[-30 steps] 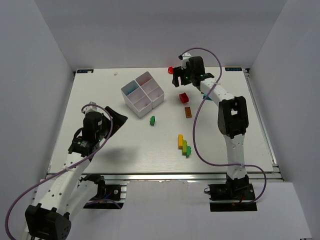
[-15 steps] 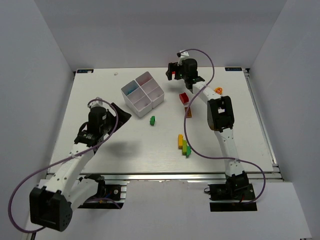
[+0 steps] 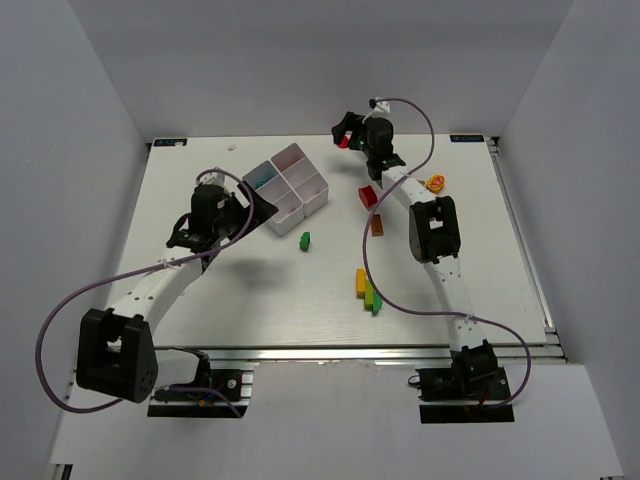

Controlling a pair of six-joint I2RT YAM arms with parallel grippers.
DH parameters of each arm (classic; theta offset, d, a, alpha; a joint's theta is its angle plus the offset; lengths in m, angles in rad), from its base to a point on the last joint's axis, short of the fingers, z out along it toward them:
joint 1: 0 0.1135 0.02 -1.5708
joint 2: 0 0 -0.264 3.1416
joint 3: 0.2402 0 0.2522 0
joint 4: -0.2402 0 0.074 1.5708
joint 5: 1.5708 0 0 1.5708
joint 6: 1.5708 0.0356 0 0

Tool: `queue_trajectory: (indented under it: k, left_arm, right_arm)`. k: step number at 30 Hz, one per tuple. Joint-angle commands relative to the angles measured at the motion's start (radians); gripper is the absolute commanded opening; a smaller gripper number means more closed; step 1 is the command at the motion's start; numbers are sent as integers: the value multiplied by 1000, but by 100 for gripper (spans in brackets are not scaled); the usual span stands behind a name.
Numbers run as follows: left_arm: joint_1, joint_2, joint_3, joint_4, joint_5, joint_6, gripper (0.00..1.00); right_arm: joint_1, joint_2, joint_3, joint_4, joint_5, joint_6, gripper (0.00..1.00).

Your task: Sort the legos into containers by color

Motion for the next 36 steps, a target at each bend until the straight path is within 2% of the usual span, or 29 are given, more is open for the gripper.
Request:
queue_trajectory:
  k: [1,4,11,14,22,36]
  left_arm:
    - [8,10,58,71,48,15,96]
    - [8,65,102,120,94,12,95]
    - [8,188,196,106,163,29,94]
    - [8,201,204,99,168,28,94]
    - [6,227,205,121,174,3,94]
    - [9,228,215,72,172,18,94]
  right_arm:
    - [-14,25,39,40,59,203,89]
    - [-25,28,34,38,16,295,90]
    - [-32,70,65,54,-23,455,89]
    - [-31,74,42,49,-34,611,89]
    - [-17,91,66,67,-77,667,89]
    - [9,162,123,123,103,636,89]
